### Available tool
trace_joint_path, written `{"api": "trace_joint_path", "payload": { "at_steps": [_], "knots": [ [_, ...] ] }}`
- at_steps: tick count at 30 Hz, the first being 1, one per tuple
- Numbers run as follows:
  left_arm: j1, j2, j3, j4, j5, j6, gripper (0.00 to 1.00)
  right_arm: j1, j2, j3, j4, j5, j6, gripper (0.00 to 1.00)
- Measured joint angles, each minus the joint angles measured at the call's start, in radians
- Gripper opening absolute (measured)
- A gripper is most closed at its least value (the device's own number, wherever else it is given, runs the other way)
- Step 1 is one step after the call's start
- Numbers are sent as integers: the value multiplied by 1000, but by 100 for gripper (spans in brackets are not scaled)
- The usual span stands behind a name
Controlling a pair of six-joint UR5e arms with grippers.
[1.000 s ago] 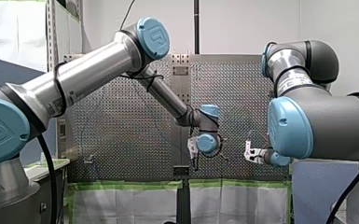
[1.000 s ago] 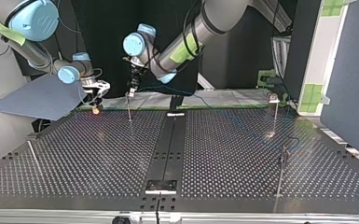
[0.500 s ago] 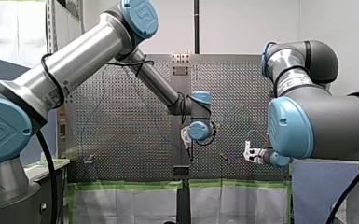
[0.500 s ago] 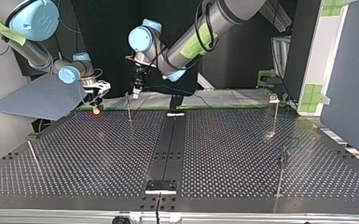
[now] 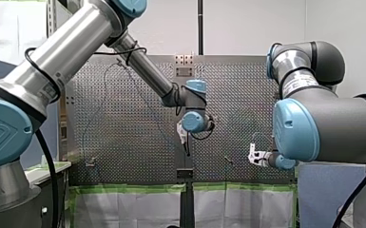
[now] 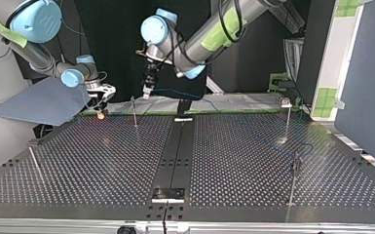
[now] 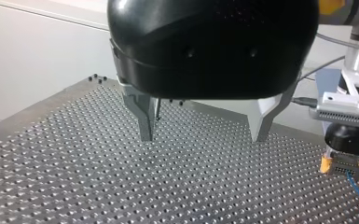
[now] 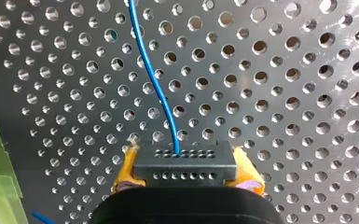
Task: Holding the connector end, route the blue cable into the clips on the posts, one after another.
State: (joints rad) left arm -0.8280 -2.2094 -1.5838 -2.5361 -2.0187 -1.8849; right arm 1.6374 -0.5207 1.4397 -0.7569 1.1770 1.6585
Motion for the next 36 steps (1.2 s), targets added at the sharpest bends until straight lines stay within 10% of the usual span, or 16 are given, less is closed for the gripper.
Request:
{"api": "trace_joint_path", "payload": {
  "at_steps": [13,29,36],
  "knots": [
    [3,130,-129,0,-5,-24,100,-2,1,0,4,0,0,0],
    [46,310,-309,142,18,-86,100,1,2,0,4,0,-7,0],
    [57,387,-387,218,57,-131,100,1,1,-3,7,4,-40,0]
  ]
}}
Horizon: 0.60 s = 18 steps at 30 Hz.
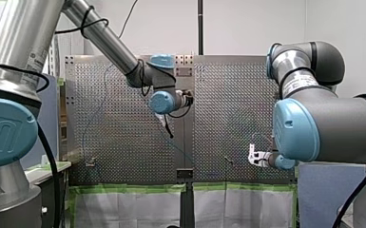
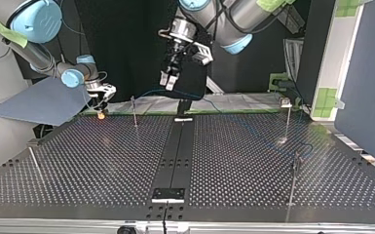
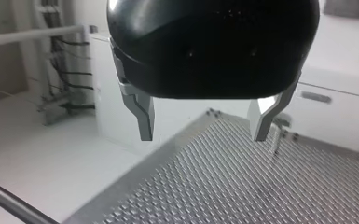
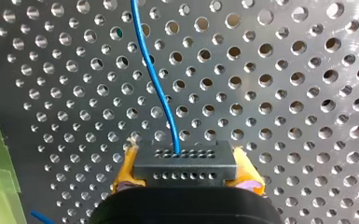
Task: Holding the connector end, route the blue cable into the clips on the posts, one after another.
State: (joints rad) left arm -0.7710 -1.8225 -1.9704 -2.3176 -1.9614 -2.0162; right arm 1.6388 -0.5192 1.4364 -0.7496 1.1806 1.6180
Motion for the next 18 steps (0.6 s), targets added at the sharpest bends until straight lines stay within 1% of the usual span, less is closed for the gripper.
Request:
{"api": "trace_joint_path", "payload": {
  "at_steps": [2,5,9,14,15,18],
  "knots": [
    [3,23,-23,15,10,-8,100,-1,-1,-2,6,2,-8,0],
    [5,53,-54,23,11,-12,100,-3,-4,-6,28,7,-25,0],
    [8,94,-94,41,11,-18,100,-4,-23,-7,68,15,-60,0],
    [20,142,-143,82,22,-43,100,-8,-49,-4,116,10,-88,0],
    [22,148,-150,90,23,-44,100,-8,-56,-2,124,8,-95,0],
    [29,146,-178,117,23,-42,100,-9,-74,8,134,3,-104,0]
  ]
}}
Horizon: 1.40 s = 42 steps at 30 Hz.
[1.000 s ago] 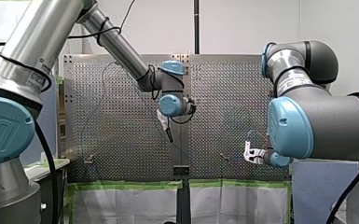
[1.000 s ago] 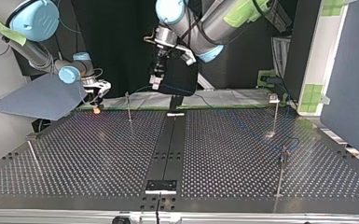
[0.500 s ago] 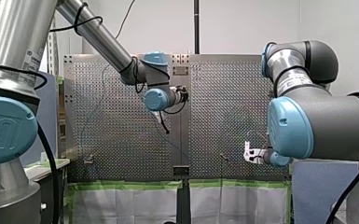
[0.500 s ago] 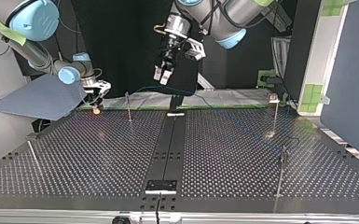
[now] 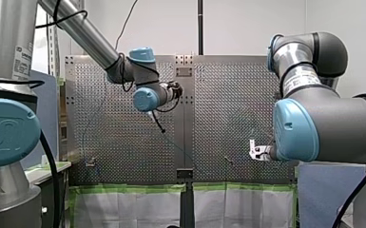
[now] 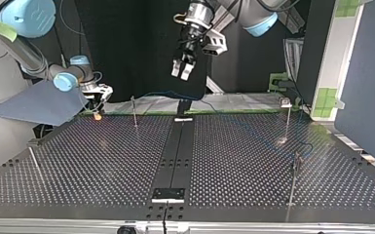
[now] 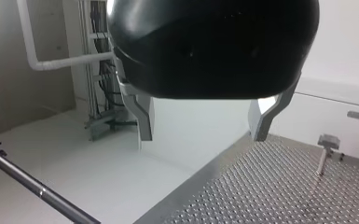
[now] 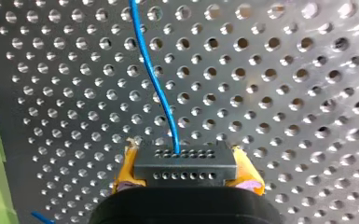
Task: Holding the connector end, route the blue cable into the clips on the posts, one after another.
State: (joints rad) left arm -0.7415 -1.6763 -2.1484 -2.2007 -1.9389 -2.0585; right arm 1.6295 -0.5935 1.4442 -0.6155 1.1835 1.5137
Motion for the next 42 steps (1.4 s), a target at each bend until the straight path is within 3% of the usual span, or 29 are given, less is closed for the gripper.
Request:
{"api": "trace_joint_path", "payload": {
  "at_steps": [8,12,18,23,30,35,39,42],
  "knots": [
    [10,-79,-90,89,1,-3,100,-7,-60,46,-1,3,-7,0],
    [10,-118,-128,125,0,-1,100,-10,-102,87,-4,26,-7,0],
    [11,-177,-192,137,-1,5,100,-9,-167,152,-8,64,-3,0],
    [11,-191,-250,137,-1,8,100,-7,-215,179,-17,65,10,0],
    [12,-192,-318,130,-1,16,100,-5,-289,171,-25,38,22,0],
    [12,-193,-365,126,-1,15,100,-7,-338,167,-25,10,42,0],
    [12,-193,-377,126,-1,8,100,-14,-381,166,-25,-24,56,0],
    [12,-193,-379,130,-1,7,100,-22,-388,170,-27,-40,56,0]
  ]
}}
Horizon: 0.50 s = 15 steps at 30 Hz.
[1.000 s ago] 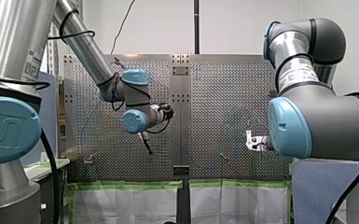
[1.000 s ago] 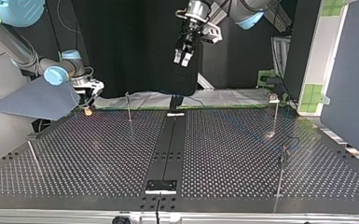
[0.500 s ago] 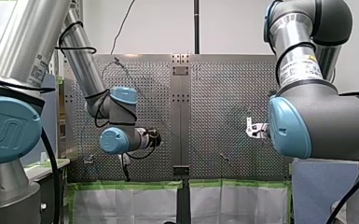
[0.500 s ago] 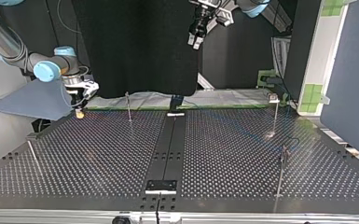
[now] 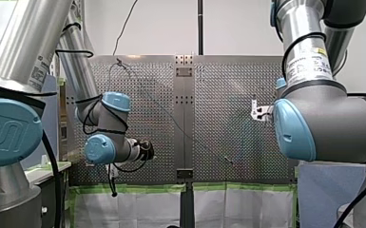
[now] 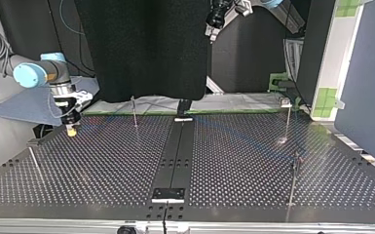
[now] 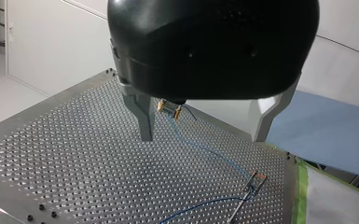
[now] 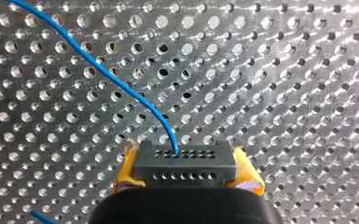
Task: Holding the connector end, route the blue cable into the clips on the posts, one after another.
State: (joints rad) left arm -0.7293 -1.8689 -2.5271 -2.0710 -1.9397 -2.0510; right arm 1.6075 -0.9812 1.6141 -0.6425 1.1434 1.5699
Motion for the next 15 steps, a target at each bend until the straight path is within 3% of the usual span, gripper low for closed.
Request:
{"api": "trace_joint_path", "payload": {
  "at_steps": [15],
  "knots": [
    [0,0,-1,15,0,9,100,-11,21,7,-5,-11,-11,0]
  ]
}}
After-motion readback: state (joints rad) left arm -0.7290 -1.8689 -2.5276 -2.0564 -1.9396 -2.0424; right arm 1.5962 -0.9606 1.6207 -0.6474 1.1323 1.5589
